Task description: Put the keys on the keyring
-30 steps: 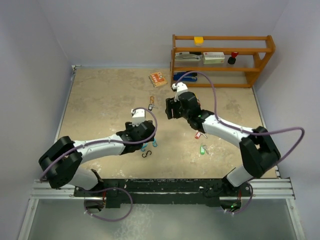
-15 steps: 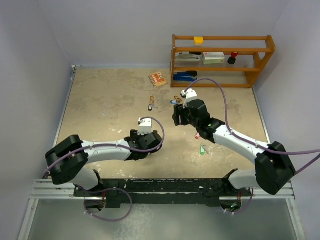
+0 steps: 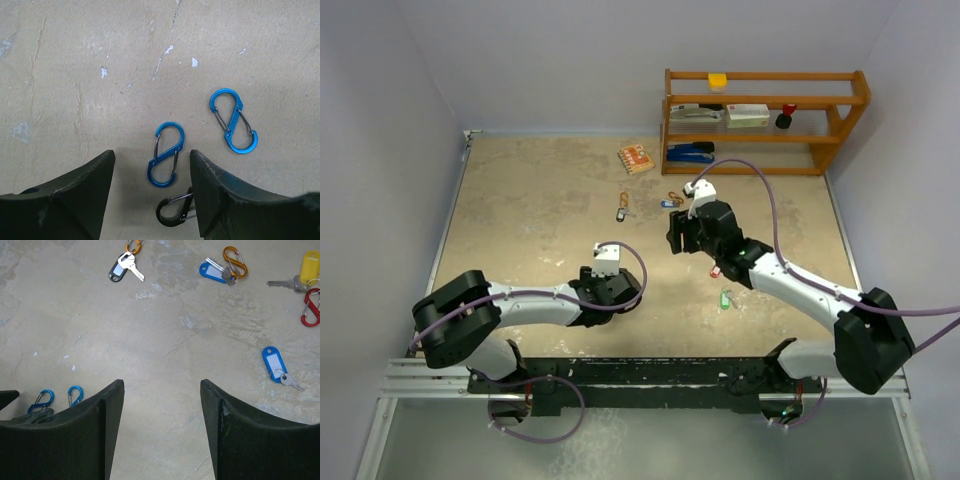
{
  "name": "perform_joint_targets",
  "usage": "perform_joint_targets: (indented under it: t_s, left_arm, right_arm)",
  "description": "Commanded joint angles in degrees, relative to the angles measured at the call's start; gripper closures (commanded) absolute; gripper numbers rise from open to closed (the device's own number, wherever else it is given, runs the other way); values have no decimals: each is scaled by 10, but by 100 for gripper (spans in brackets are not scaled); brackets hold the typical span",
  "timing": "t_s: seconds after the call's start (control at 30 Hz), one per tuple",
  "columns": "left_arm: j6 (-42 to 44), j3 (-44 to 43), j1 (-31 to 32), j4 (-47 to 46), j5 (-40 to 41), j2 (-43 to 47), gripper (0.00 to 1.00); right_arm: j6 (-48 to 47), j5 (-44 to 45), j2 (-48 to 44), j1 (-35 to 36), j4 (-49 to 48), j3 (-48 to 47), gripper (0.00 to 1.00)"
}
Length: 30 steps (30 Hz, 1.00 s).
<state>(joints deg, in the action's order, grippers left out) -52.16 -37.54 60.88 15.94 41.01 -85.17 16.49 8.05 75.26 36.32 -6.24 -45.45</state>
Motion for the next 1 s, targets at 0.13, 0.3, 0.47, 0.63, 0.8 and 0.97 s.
perform_joint_targets:
  t_s: [0.13,0.3,0.47,0.63,0.8,0.97]
  left_arm:
    - [-1,9,3,-34,7,2,44]
    - [4,7,3,-37,-4,-11,54]
    - [7,5,3,-40,-16,-24,58]
    - [9,6,3,-43,-27,-27,83]
    - [12,4,3,-42,-31,-23,88]
    - [12,3,3,-38,-32,-26,82]
  right_arm:
    - [3,12,-43,0,-2,9,35]
    - [3,17,-58,-1,7,11,34]
    - [2,23,-67,0,16,17,34]
    - [6,39,-75,-1,31,19,35]
    - [7,54,-83,-1,41,18,34]
    - [7,54,-86,0,43,18,34]
